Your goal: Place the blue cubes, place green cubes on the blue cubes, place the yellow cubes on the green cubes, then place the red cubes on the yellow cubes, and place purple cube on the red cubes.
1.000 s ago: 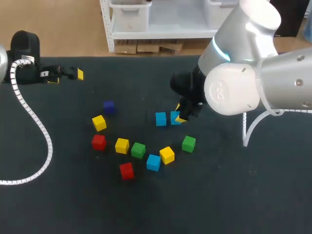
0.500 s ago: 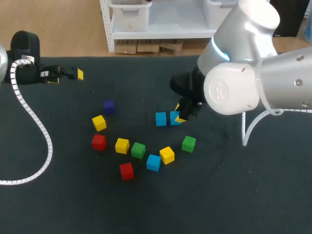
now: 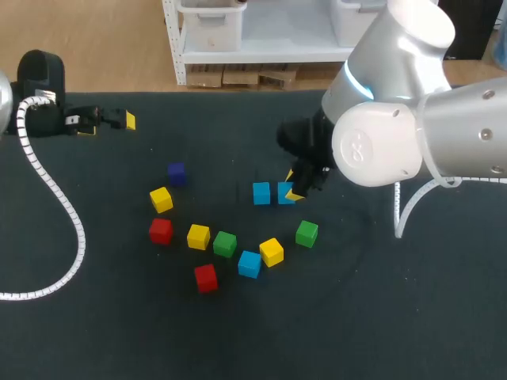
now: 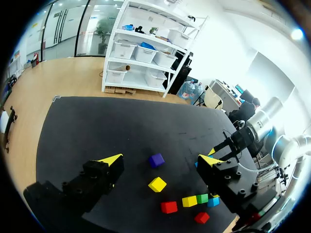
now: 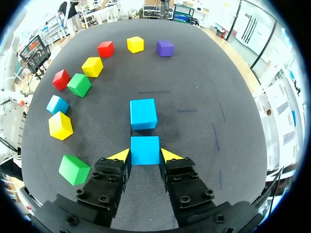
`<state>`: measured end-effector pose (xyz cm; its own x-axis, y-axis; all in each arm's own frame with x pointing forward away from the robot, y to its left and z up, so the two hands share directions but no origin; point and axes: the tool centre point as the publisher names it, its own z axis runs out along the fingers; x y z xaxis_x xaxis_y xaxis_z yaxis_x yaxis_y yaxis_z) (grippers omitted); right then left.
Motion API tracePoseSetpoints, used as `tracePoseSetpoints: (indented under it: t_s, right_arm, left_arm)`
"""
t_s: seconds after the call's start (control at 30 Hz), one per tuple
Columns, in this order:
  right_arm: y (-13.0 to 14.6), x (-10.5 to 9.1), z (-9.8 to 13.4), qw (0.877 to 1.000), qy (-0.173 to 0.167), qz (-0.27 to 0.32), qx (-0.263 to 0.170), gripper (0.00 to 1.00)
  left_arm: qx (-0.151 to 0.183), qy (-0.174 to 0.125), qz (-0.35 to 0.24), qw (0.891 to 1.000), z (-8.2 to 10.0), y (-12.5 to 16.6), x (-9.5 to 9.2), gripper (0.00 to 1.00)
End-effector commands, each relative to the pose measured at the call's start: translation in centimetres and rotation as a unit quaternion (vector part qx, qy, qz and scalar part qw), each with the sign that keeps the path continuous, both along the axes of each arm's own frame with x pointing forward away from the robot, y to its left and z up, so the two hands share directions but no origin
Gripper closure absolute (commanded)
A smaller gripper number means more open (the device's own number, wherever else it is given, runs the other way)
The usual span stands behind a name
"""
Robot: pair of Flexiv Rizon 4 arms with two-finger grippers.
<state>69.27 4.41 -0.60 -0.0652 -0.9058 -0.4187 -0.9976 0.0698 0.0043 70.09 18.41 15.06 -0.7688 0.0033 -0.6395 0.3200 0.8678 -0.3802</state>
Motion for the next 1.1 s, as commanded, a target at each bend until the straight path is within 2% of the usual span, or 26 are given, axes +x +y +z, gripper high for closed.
tracePoseSetpoints:
  t_s: [0.03,0.07,0.23,0.27,0.3,0.37,0.7,0.9,1.1]
  right_arm:
    - [-0.1,0.2,-0.1,1.0,0.002,0.001,0.0,0.78]
    - [-0.1,0.2,-0.1,1.0,0.003,0.002,0.0,0.69]
    - [-0.2,0.3,-0.1,1.0,0.004,0.003,-0.001,0.51]
    - [-0.2,0.3,-0.1,1.0,0.004,0.004,-0.001,0.41]
    - [-0.2,0.3,-0.1,1.0,0.004,0.005,-0.002,0.25]
    - [-0.2,0.3,0.0,1.0,0.005,0.005,-0.002,0.0]
    - [-1.4,0.2,1.3,1.0,0.005,0.005,0.009,0.0]
    - [-3.4,0.1,2.9,0.999,0.015,0.008,0.042,0.0]
    - [-5.6,-0.7,4.7,0.999,0.001,0.011,0.051,0.0]
  left_arm:
    - [-0.001,0.0,0.0,1.0,0.0,0.0,0.0,0.0]
    - [-0.001,0.0,0.0,1.0,0.0,0.0,0.0,0.0]
    - [-0.001,0.0,0.0,1.0,0.0,0.0,0.0,0.0]
    - [-0.001,0.0,0.0,1.0,0.0,0.0,0.0,0.0]
    - [-0.001,0.0,0.0,1.0,0.0,0.0,0.0,0.0]
    - [-0.001,0.0,0.0,1.0,0.0,0.0,0.0,0.0]
    - [-0.001,0.0,0.0,1.0,0.0,0.0,0.0,0.0]
    - [-0.001,0.0,0.0,1.0,0.0,0.0,0.0,0.0]
    - [-0.001,0.0,0.0,1.0,0.0,0.0,0.0,0.0]
